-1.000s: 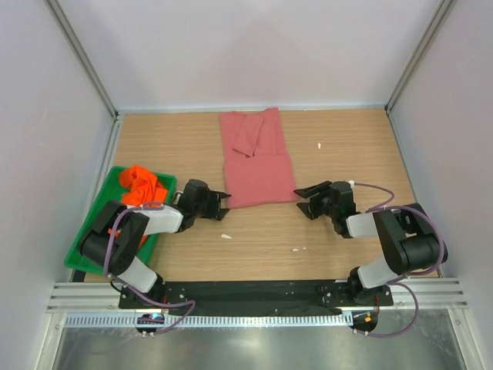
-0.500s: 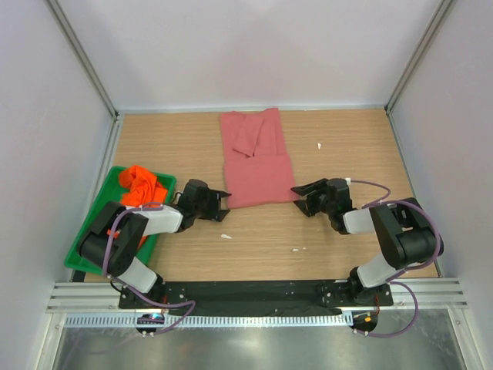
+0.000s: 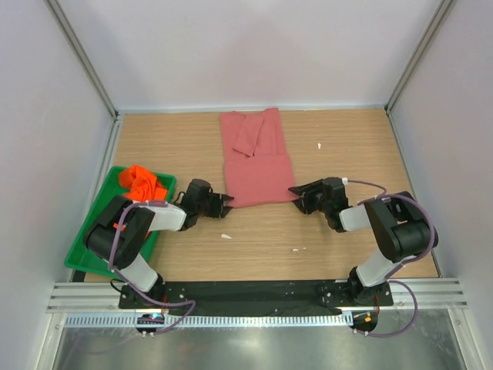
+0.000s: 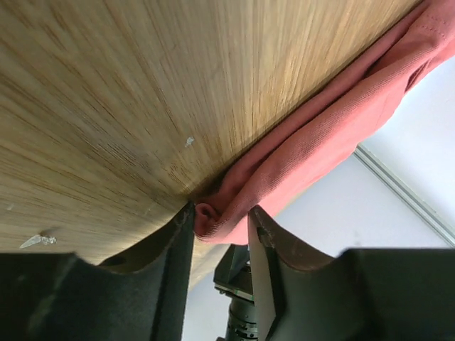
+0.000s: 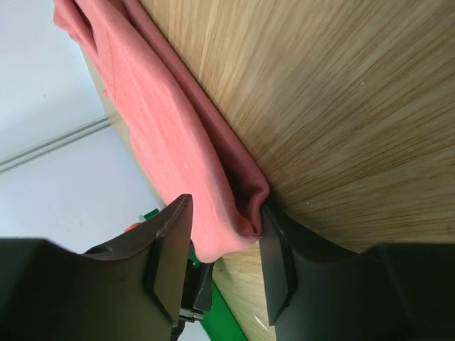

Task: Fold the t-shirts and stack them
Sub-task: Fold the tshirt

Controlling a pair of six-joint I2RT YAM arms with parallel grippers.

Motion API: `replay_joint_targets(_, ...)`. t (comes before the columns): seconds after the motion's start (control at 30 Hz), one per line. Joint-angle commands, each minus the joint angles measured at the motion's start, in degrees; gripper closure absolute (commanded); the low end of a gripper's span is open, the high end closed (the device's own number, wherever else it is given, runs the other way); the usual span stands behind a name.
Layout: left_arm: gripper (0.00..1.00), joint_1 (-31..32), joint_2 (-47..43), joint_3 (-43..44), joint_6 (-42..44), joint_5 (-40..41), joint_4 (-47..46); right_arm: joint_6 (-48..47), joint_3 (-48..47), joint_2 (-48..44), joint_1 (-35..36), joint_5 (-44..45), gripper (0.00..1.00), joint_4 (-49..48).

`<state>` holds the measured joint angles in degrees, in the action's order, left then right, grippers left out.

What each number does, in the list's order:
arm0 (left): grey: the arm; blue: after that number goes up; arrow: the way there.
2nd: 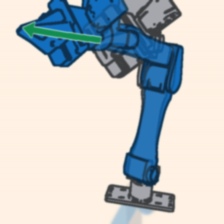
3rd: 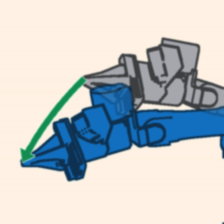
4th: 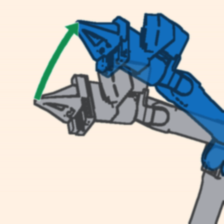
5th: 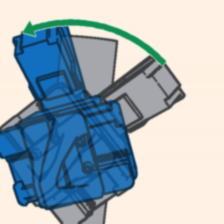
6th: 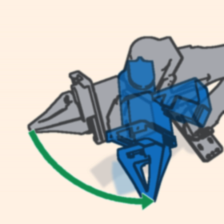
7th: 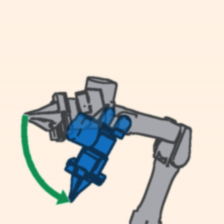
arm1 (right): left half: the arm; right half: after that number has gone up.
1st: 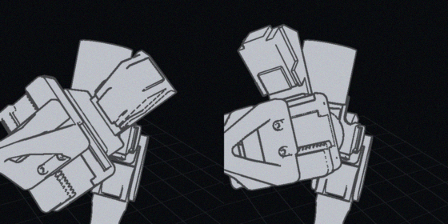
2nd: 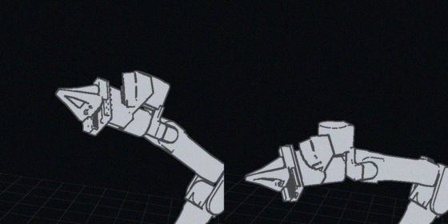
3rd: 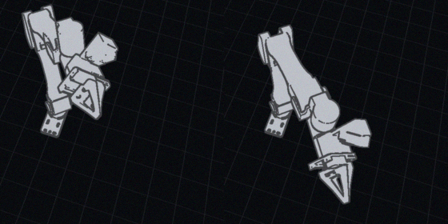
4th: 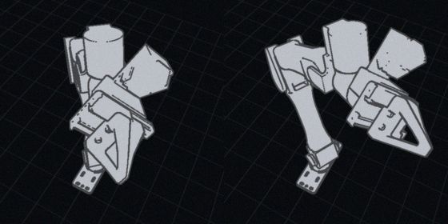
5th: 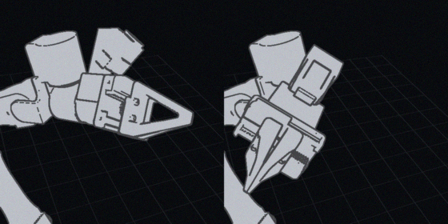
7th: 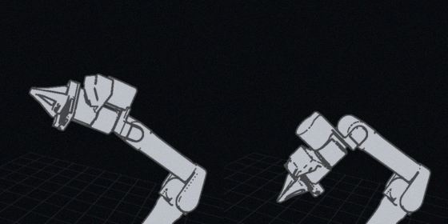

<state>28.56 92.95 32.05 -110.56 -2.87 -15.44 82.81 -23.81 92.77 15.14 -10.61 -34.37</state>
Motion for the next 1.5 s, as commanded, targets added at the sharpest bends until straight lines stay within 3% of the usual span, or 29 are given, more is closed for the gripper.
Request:
replay_joint_targets(0.0, 0.65, 0.0, 2.6, -1.6, 0.3, 2.5, 3.1, -0.5, 0.3, 2.1, 0.6, 3.5, 0.53, 4.4)
replay_joint_targets(0.13, 0.79, -0.1, 3.0, -2.6, 0.9, 4.3, 1.1, -0.5, 0.6, 3.6, 0.7, 3.0, 0.69, 3.7)
replay_joint_targets(0.2, 0.84, -0.3, 3.2, -3.3, 1.9, 4.3, -0.4, -0.9, 0.4, 4.7, 0.7, 2.1, 0.82, 3.1)
replay_joint_targets(0.23, 0.99, -0.3, 3.2, -3.2, 2.5, 4.0, -1.2, -1.8, 0.0, 5.0, 0.6, 1.6, 0.85, 2.6)
replay_joint_targets(0.27, 1.00, -0.3, 3.0, -2.4, 3.7, 3.7, -0.7, -2.4, -0.4, 5.7, 0.6, 1.1, 0.94, 2.5)
replay_joint_targets(0.33, 1.00, -0.8, 2.2, -0.5, 9.5, 3.2, 2.6, -4.8, -1.1, 5.7, 0.6, -0.6, 0.98, 1.9)
replay_joint_targets(0.47, 1.00, -0.9, -0.9, 4.9, 17.4, 0.3, 10.9, -10.8, -2.2, 1.0, 0.7, -2.9, 0.99, 6.3)
replay_joint_targets(0.73, 1.00, -0.3, -13.2, -1.4, 19.6, -1.3, 14.8, -15.6, 1.8, -16.2, 2.1, -3.8, 0.99, 18.9)
replay_joint_targets(0.93, 1.00, 3.5, -31.8, -7.5, 19.3, 1.0, 25.2, -14.3, 6.1, -35.7, 7.9, -1.0, 0.98, 32.6)
replay_joint_targets(1.17, 1.00, 12.1, -54.4, -12.0, 14.9, 6.2, 39.9, -9.1, 9.8, -55.0, 16.6, 2.7, 0.99, 47.4)
replay_joint_targets(1.3, 1.00, 15.1, -64.0, -10.3, 13.0, 8.4, 54.0, -7.1, 8.2, -63.2, 21.2, 5.6, 0.99, 58.7)
replay_joint_targets(1.47, 1.00, 16.2, -73.8, -7.4, 10.7, 9.6, 64.5, -4.5, 5.3, -68.5, 24.1, 5.3, 0.99, 67.0)
